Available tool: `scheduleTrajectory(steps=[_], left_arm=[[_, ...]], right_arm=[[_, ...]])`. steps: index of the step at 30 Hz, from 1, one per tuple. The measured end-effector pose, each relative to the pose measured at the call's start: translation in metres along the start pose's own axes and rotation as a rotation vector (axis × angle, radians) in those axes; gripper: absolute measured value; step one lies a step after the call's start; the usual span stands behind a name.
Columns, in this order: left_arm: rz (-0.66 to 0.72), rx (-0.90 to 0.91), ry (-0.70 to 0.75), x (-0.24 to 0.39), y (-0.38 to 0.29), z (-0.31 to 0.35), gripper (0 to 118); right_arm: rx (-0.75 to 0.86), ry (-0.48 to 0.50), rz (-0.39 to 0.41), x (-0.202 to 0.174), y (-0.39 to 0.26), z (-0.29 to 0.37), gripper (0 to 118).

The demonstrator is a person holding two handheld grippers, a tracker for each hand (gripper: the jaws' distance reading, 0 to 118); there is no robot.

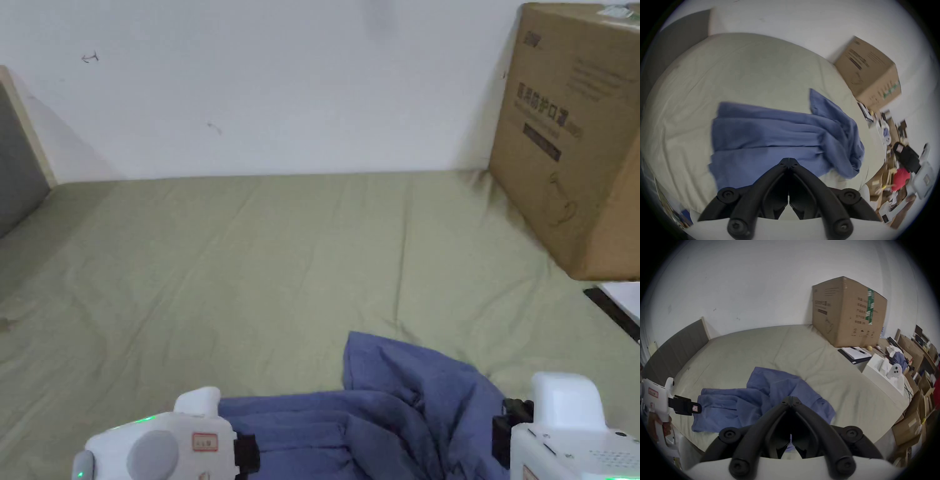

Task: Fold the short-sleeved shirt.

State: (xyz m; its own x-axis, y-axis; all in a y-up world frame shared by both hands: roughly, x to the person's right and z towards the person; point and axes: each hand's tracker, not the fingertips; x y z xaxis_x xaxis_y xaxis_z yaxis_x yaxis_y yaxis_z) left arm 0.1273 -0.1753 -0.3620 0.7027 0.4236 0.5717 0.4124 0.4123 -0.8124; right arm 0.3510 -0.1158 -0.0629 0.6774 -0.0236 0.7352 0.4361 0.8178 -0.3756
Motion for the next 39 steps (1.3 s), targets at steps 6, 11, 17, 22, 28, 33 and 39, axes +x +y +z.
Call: scheduleTrajectory(steps=[6,11,17,22,28,33,39], left_arm=[[0.054,0.07,0.102,-0.035,0.038,0.009,13],[-0.022,0.072,0.178,-0.039,0.095,-0.018,115],[0.027,-0.062,0.229,-0.044,0.127,-0.078,112],[0.012,-0.137,0.269,-0.047,0.118,-0.113,59],[-0.133,-0.108,0.357,-0.026,0.105,-0.111,7],[-0.069,-0.095,0.283,-0.034,0.113,-0.093,5],[-0.104,0.016,0.17,-0.02,0.116,-0.033,5]], right_arm=[[-0.033,0.043,0.017,-0.022,0.001,-0.015,0],[-0.053,0.03,0.083,-0.029,-0.002,-0.026,0],[-0.122,0.018,0.064,-0.021,-0.015,-0.041,0],[-0.154,-0.011,0.064,-0.011,-0.02,-0.049,0],[-0.183,-0.025,0.017,-0.002,-0.024,-0.059,0],[-0.197,-0.01,0.011,0.005,-0.024,-0.059,0],[-0.216,0.062,-0.084,0.045,0.011,-0.088,1]])
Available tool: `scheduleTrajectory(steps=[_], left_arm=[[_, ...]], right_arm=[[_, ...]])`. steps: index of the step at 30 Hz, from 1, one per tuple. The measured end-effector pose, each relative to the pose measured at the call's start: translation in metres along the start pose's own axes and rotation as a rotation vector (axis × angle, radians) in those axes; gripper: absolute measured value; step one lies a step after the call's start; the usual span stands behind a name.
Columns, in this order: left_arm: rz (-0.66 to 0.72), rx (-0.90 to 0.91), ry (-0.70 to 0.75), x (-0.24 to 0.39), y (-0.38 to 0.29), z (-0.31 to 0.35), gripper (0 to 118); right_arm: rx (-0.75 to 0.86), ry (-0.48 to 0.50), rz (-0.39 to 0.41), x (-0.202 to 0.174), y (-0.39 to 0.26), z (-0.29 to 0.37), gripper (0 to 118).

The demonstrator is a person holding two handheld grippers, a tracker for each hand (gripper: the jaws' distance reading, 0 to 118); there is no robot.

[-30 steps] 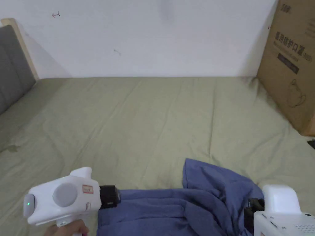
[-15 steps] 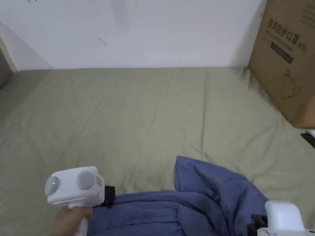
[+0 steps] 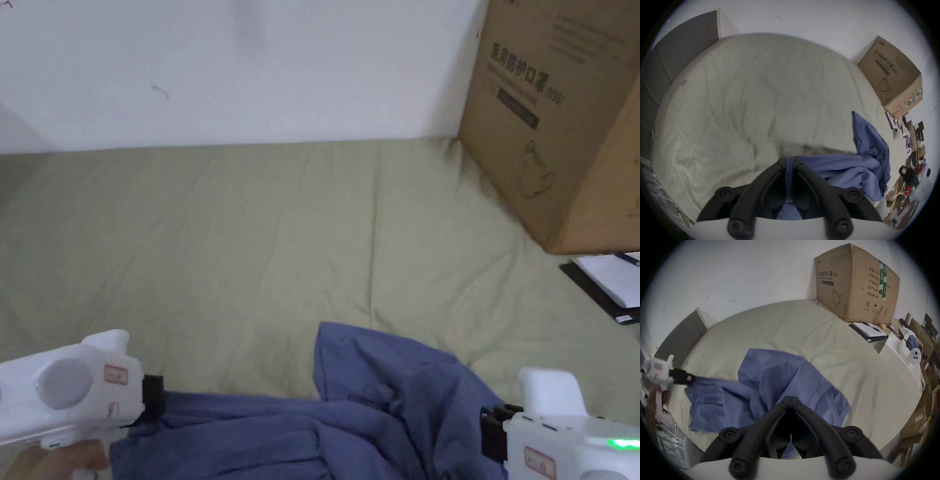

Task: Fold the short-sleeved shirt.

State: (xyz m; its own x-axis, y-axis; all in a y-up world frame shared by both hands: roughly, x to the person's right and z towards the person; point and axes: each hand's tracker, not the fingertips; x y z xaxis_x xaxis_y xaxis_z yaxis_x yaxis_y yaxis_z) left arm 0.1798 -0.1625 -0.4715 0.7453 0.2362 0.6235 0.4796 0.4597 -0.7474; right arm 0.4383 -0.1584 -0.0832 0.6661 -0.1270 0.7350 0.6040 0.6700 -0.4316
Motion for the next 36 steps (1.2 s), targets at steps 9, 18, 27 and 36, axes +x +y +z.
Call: scheduleTrajectory(steps=[9,18,27,36], left_arm=[[-0.055,0.095,-0.045,0.017,-0.033,0.063,5],[-0.024,0.094,-0.032,0.006,-0.046,0.068,5],[0.009,0.079,0.004,0.003,-0.05,0.057,5],[-0.024,0.093,0.029,0.003,-0.048,0.071,5]], right_arm=[[-0.109,0.015,0.12,0.027,0.097,-0.097,106],[-0.395,-0.017,0.279,0.008,0.122,-0.211,99],[-0.522,-0.011,0.416,-0.019,0.112,-0.227,77],[-0.476,-0.018,0.401,-0.027,0.11,-0.194,2]])
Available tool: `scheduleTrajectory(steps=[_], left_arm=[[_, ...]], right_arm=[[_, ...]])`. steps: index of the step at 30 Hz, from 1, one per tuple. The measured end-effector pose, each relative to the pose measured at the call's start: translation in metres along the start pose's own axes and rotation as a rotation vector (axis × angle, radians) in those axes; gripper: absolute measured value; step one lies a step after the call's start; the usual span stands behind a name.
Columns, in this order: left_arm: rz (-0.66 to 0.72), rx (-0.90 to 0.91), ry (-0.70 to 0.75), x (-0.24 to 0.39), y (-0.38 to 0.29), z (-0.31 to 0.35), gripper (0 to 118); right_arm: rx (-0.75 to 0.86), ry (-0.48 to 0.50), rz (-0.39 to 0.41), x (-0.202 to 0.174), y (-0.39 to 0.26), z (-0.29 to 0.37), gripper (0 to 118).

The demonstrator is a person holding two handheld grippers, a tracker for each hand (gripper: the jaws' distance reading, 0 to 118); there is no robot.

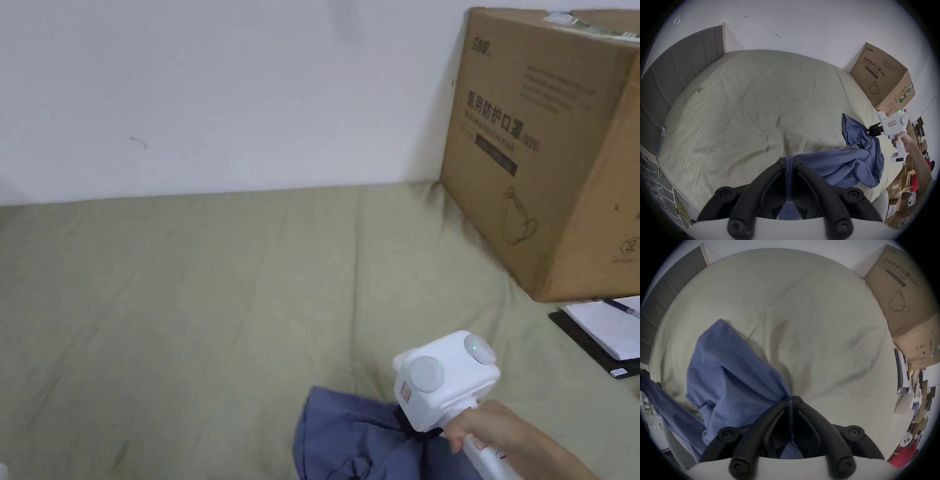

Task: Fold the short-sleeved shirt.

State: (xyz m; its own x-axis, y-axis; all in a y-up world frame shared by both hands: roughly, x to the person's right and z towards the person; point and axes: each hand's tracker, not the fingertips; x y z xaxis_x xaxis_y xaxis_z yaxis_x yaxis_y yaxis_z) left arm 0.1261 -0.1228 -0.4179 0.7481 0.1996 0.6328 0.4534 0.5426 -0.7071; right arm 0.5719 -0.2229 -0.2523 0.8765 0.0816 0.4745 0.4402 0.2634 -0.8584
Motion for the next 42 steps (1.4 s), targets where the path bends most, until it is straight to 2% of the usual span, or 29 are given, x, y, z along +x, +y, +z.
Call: scheduleTrajectory(steps=[6,9,13,18,20,26,29,34,38,40,42], left_arm=[[0.015,0.046,-0.02,-0.011,0.006,0.028,5],[-0.034,0.109,0.045,-0.012,0.015,0.049,5],[-0.034,0.205,0.047,-0.017,0.029,0.087,5],[-0.018,0.295,0.068,-0.02,0.047,0.127,5],[-0.035,0.337,0.05,-0.016,0.052,0.142,5],[-0.07,0.419,0.067,0.0,0.073,0.174,5],[-0.079,0.448,0.064,0.004,0.094,0.188,5],[-0.12,0.515,0.089,0.014,0.15,0.211,5],[-0.107,0.551,0.076,0.02,0.214,0.23,5],[-0.126,0.593,0.121,0.027,0.246,0.239,5],[-0.151,0.621,0.153,0.034,0.279,0.245,5]], right_arm=[[0.199,0.097,-0.173,0.046,-0.005,0.089,3],[0.321,0.116,-0.233,0.072,-0.015,0.151,3],[0.499,0.147,-0.317,0.097,-0.05,0.22,3],[0.598,0.175,-0.423,0.117,-0.094,0.281,3],[0.634,0.208,-0.415,0.118,-0.107,0.299,3],[0.707,0.191,-0.394,0.113,-0.118,0.344,3],[0.731,0.194,-0.401,0.116,-0.104,0.366,3],[0.785,0.149,-0.362,0.115,-0.061,0.41,3],[0.838,0.158,-0.426,0.123,-0.009,0.451,3],[0.861,0.165,-0.441,0.127,0.02,0.473,3],[0.89,0.182,-0.496,0.136,0.052,0.496,3]])
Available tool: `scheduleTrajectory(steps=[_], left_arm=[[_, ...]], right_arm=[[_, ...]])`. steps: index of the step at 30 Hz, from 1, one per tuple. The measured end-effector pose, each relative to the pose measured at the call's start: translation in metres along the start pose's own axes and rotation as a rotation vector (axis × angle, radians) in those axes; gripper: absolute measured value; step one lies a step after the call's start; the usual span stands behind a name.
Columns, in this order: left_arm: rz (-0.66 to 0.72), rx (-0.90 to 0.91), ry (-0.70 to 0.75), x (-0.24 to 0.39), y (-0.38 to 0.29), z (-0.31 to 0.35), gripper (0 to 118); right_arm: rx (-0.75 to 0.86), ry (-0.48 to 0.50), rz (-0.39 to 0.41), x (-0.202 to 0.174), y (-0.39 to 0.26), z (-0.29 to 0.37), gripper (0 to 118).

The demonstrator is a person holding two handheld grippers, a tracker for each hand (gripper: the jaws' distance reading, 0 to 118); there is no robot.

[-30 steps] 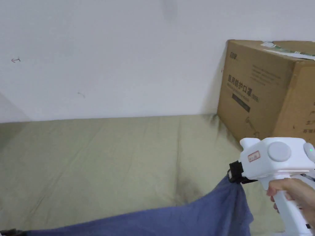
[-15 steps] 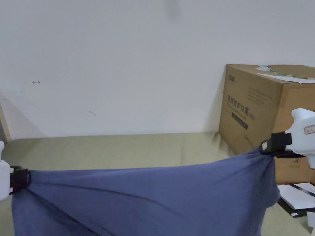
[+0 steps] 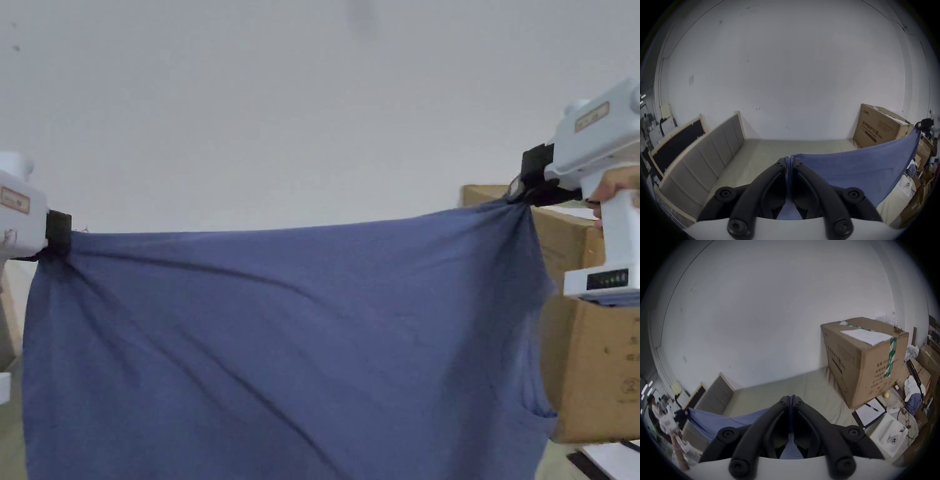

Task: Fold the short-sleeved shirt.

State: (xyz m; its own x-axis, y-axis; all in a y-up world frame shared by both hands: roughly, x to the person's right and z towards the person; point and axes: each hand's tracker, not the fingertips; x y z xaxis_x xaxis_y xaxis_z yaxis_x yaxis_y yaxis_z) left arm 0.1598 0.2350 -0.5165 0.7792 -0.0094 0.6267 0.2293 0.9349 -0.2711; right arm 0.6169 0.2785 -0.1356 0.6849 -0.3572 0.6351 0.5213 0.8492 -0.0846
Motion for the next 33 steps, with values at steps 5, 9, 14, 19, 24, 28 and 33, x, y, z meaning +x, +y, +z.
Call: scheduleTrajectory(steps=[5,9,14,19,24,28,33], left_arm=[[0.03,0.044,0.009,0.0,0.062,-0.031,5],[-0.021,0.099,0.055,0.004,0.104,-0.045,5],[-0.026,0.197,0.082,0.012,0.144,-0.052,5],[-0.029,0.208,0.109,0.016,0.156,-0.078,5],[-0.044,0.179,0.109,0.022,0.107,-0.126,5],[-0.066,0.053,0.107,0.028,0.035,-0.184,5],[-0.026,-0.194,0.112,0.029,-0.099,-0.264,5]], right_arm=[[0.076,-0.045,-0.012,-0.034,0.071,-0.016,3],[0.119,-0.027,-0.03,-0.051,0.112,-0.01,3],[0.158,-0.042,-0.024,-0.059,0.134,-0.01,3],[0.153,-0.062,0.042,-0.059,0.112,-0.026,3],[0.036,-0.124,0.058,-0.034,0.066,-0.09,3],[-0.085,-0.177,0.074,-0.006,0.005,-0.158,3],[-0.295,-0.243,0.065,0.038,-0.106,-0.253,3]])
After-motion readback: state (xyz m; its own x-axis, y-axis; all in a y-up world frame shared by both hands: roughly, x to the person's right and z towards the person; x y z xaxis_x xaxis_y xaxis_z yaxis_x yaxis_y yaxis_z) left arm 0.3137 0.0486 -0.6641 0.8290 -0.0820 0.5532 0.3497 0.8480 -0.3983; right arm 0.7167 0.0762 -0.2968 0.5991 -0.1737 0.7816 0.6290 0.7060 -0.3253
